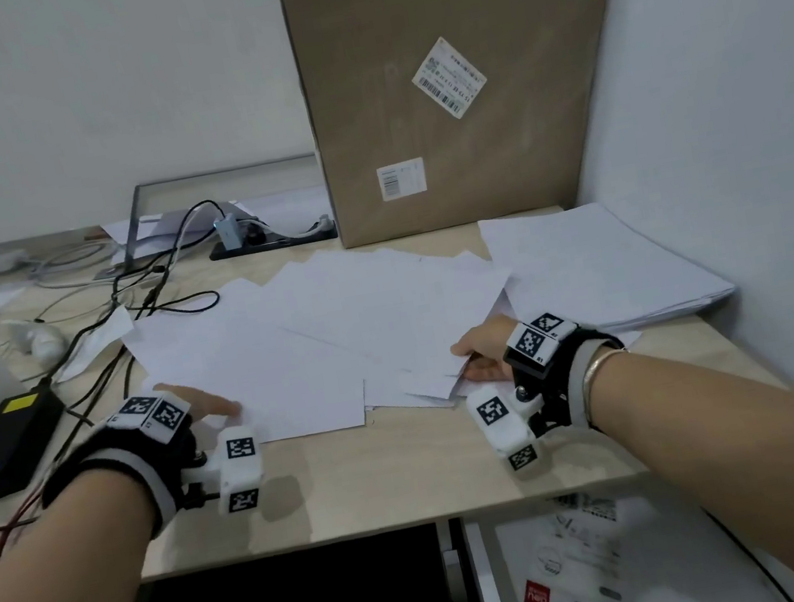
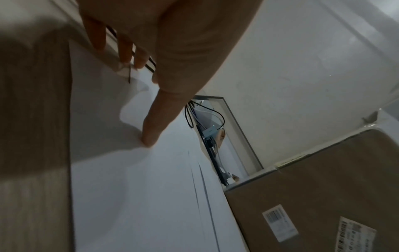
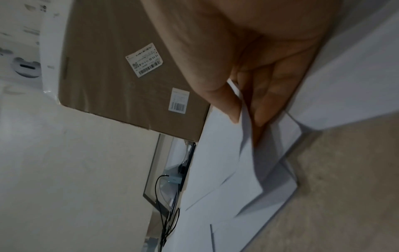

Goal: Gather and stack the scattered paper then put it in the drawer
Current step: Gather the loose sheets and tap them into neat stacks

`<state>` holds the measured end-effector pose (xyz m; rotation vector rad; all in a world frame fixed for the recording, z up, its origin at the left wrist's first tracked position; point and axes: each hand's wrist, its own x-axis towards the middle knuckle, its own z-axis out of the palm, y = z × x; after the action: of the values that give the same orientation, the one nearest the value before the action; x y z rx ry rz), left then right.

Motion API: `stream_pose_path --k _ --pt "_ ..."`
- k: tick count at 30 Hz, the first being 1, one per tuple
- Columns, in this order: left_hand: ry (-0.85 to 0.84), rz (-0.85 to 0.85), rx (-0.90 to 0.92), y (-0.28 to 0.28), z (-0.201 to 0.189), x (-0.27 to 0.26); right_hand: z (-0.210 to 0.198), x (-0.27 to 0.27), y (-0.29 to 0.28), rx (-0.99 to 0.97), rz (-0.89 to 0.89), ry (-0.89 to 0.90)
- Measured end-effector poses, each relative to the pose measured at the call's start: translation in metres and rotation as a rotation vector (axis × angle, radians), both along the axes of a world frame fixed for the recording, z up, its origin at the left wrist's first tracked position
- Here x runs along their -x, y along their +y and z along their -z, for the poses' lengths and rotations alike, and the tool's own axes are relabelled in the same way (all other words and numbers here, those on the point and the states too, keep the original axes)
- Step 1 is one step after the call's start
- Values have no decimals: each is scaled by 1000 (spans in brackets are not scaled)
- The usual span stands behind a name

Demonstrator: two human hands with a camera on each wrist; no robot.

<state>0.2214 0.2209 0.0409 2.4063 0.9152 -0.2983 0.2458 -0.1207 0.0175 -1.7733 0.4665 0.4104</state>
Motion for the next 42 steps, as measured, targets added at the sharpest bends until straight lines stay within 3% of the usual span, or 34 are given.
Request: stream_pose_path --k 6,9,14,21,25,33,38,42 --pt "23 160 -24 -44 5 -6 -1 4 -4 -85 -2 8" --pt "-29 60 60 -43 6 -14 -3 7 -5 -143 15 -5" --pt "-140 -91 -25 -24 27 -33 -1 7 -5 -142 16 -19" --pt "31 22 -165 -57 9 -33 3 3 -6 -136 14 -29" --pt "51 163 -105 -56 -1 -40 3 3 -7 -152 9 -29" --pt "-145 10 232 -56 7 -36 5 1 -8 -163 -4 -35" --pt "-246 1 182 -64 5 -19 4 5 -8 -227 2 -47" --pt "-365 -132 211 -52 1 -1 2 9 -11 -320 54 -53"
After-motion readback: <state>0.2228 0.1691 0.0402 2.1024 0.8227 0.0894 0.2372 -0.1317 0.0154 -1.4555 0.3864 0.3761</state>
